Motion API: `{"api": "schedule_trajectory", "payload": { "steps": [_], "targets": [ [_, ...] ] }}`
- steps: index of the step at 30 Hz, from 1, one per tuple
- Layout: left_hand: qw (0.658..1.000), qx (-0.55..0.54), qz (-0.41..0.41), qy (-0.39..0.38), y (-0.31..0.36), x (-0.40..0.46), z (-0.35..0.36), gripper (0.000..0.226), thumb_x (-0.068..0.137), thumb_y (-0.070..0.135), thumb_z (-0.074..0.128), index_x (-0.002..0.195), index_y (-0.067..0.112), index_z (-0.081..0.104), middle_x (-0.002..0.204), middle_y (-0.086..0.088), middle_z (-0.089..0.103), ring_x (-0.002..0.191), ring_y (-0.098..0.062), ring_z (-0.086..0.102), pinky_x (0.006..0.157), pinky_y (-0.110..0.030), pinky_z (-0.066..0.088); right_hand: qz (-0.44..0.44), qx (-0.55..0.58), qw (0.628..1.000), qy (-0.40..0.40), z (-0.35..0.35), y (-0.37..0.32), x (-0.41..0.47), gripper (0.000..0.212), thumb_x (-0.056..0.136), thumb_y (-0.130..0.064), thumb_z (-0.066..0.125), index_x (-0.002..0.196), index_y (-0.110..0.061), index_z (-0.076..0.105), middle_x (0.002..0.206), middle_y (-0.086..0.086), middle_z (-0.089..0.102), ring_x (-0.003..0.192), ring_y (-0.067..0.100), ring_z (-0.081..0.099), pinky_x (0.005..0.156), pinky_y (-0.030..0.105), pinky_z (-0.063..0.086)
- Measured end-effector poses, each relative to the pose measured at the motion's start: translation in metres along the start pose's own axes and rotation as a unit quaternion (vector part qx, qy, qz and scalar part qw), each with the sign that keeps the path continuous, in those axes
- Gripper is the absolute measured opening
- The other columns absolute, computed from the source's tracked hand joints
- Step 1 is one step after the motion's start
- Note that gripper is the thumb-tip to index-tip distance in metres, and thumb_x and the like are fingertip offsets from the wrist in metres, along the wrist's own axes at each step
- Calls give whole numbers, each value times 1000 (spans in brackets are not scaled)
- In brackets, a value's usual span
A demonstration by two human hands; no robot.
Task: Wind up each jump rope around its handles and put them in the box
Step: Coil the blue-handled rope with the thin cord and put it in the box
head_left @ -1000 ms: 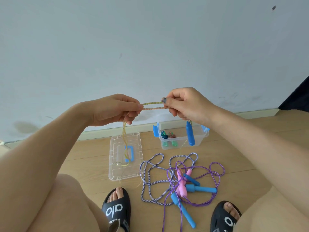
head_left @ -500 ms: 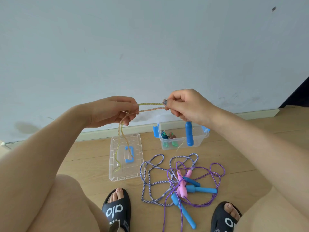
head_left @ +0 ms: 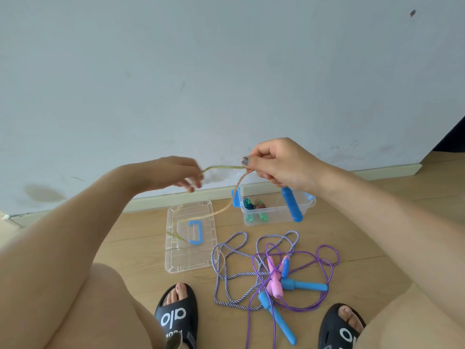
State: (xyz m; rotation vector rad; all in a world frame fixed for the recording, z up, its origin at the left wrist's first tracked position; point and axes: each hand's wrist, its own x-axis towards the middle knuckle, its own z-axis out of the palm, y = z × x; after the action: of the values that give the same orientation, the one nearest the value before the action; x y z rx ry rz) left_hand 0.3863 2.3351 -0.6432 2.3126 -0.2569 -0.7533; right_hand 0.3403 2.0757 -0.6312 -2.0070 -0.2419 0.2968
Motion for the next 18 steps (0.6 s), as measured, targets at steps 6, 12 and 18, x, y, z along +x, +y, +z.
{"api": "schedule_trajectory", "payload": {
  "steps": [6,12,18],
  "targets": [
    [974,-171,129,-79,51,-5,21,24,102,20,49,91,2,62,71,-7,56,71,-23,55,89,-37,51,-14,26,999,12,6,-4,4,24,97,-24,61,80,-7,64,55,-1,43,43,12,30,43,24,26],
    [978,-157,95,-100,41,-4,13,34,103,17,48,69,14,45,67,-1,27,56,-15,28,58,-25,39,-6,13,1000,-5,1,-3,0,22,96,-26,64,82,-9,64,55,-3,46,45,13,31,43,22,26],
    [993,104,-47,-30,-20,1,-12,24,97,17,55,74,10,59,66,2,54,61,-19,51,62,-27,42,23,-21,1000,2,-11,4,-6,20,95,-25,65,85,-8,64,53,-6,45,45,13,32,43,24,27]
  ]
}}
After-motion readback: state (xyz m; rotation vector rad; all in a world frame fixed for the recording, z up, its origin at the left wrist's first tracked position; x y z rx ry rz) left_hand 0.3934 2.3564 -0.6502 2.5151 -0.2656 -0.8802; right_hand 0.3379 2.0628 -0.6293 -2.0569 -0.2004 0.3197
